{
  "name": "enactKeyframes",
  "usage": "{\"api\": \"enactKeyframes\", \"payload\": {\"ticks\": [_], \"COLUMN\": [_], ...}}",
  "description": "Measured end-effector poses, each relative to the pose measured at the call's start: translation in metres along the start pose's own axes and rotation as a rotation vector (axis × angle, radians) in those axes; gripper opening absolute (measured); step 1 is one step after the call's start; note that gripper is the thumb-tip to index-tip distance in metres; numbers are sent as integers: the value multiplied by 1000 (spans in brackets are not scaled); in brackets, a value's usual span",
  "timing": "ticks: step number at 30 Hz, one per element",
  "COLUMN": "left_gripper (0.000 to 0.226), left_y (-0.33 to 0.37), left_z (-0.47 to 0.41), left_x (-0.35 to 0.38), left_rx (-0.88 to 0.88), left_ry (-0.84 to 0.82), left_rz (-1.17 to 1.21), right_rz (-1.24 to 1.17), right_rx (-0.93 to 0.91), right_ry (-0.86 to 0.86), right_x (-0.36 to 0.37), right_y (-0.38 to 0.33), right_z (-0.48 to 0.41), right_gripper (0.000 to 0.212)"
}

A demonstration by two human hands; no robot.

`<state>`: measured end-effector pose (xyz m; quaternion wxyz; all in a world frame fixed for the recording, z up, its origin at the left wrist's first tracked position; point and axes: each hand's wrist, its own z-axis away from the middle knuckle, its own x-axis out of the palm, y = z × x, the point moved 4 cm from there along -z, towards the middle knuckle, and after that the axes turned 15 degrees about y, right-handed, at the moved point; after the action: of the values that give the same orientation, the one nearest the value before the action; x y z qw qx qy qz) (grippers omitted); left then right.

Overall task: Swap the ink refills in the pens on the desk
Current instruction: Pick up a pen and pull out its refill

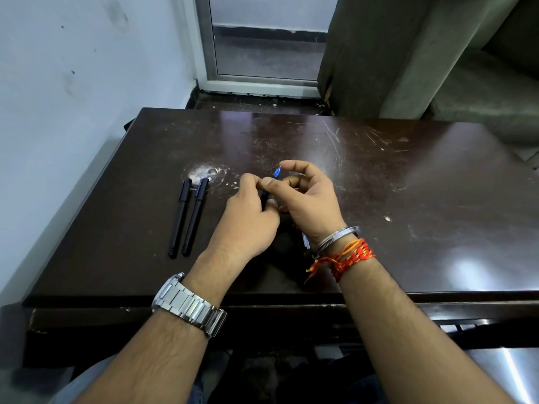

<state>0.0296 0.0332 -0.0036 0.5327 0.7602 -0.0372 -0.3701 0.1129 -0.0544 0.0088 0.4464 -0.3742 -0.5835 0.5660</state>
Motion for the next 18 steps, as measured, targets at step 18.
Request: {"api": "enactKeyframes", "payload": {"ticks": [18], "left_gripper": [16], "left_y": [0], "left_z": [-1], "left_x": [0], "left_rx": [5], "left_ry": [-2], "left_rz": [-17], "right_rz": [-20], "right_rx": [-12], "right_ry": [3], "right_x": [1], "right_y": [2], "right_z": [-1], "right_gripper": [41]}}
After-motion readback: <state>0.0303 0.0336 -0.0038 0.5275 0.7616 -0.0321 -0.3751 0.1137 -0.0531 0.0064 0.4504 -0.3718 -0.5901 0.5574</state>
